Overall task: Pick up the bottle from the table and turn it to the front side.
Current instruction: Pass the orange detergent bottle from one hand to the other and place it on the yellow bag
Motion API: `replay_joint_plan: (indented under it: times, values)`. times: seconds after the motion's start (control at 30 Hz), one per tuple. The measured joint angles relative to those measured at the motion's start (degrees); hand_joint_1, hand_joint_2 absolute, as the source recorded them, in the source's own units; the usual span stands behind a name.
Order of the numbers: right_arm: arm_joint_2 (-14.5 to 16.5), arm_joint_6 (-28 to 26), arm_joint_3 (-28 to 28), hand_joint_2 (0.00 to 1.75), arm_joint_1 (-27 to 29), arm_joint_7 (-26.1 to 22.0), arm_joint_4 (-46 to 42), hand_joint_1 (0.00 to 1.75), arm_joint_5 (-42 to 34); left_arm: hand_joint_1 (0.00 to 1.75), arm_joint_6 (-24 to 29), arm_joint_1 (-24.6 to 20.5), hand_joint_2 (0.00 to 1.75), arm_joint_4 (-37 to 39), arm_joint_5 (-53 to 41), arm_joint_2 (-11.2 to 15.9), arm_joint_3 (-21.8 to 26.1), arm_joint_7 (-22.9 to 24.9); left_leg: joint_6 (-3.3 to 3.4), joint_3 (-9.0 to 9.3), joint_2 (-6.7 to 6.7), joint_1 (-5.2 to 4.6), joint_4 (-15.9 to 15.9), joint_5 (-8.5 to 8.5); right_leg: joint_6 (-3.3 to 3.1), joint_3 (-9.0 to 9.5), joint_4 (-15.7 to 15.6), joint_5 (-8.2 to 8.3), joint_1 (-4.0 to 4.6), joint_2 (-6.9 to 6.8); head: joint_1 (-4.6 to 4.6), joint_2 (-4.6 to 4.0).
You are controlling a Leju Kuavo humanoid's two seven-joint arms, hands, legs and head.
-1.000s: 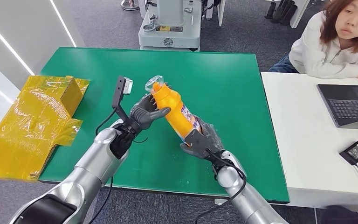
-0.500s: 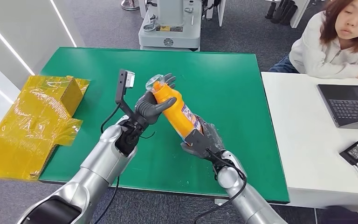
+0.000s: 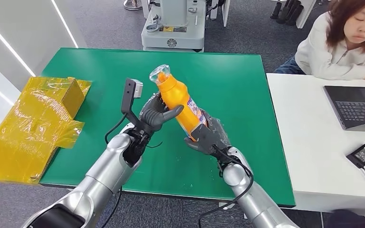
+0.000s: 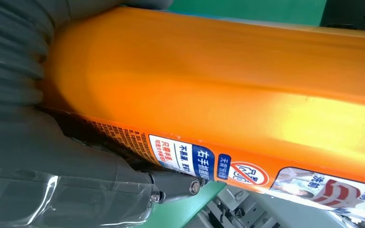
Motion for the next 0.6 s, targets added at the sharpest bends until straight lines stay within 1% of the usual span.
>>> replay_joint_plan:
  times: [0.13,0.27,0.4,0.47,0.6]
  values:
    - [0.1,0.3,0.0,1.75,-0.5,-0.2,0.6,1.75,0.1,1.68,0.1,0.0,1.75,0.0,0.9,0.0,0.0,0.1,0.0,-0.01,0.0,0.0,0.0,0.0,0.0,0.0,0.0,0.0,0.0,0.0,0.0,0.0]
    - [0.5,0.8,0.1,1.75,-1.2,-0.2,1.5,1.75,0.6,1.61,0.0,-0.1,1.75,0.0,3.5,0.3,0.2,1.6,0.0,-0.01,0.0,0.0,0.0,0.0,0.0,-0.01,0.0,0.0,0.0,0.01,0.0,0.0]
    - [1.1,1.0,0.2,1.75,-2.1,-0.2,2.6,1.75,0.8,1.42,0.0,-0.6,1.75,0.0,5.0,0.7,0.4,2.2,0.0,0.0,0.0,0.01,0.0,0.0,0.0,-0.01,0.0,0.0,0.01,0.0,-0.01,0.0]
    - [1.3,1.0,0.3,1.75,-2.4,-0.3,3.1,1.75,0.9,1.4,-0.3,-0.7,1.75,0.0,5.9,0.8,0.5,2.7,0.0,0.0,0.0,0.01,0.0,0.0,0.0,-0.01,0.0,0.0,0.01,0.01,-0.01,0.0]
    - [1.7,1.1,0.3,1.75,-2.8,-0.5,4.1,1.75,0.9,1.41,-0.9,-0.7,1.75,0.0,8.2,0.8,0.9,4.3,0.0,0.0,0.0,0.0,0.0,0.0,0.0,-0.02,0.0,0.0,0.0,0.01,0.01,0.0]
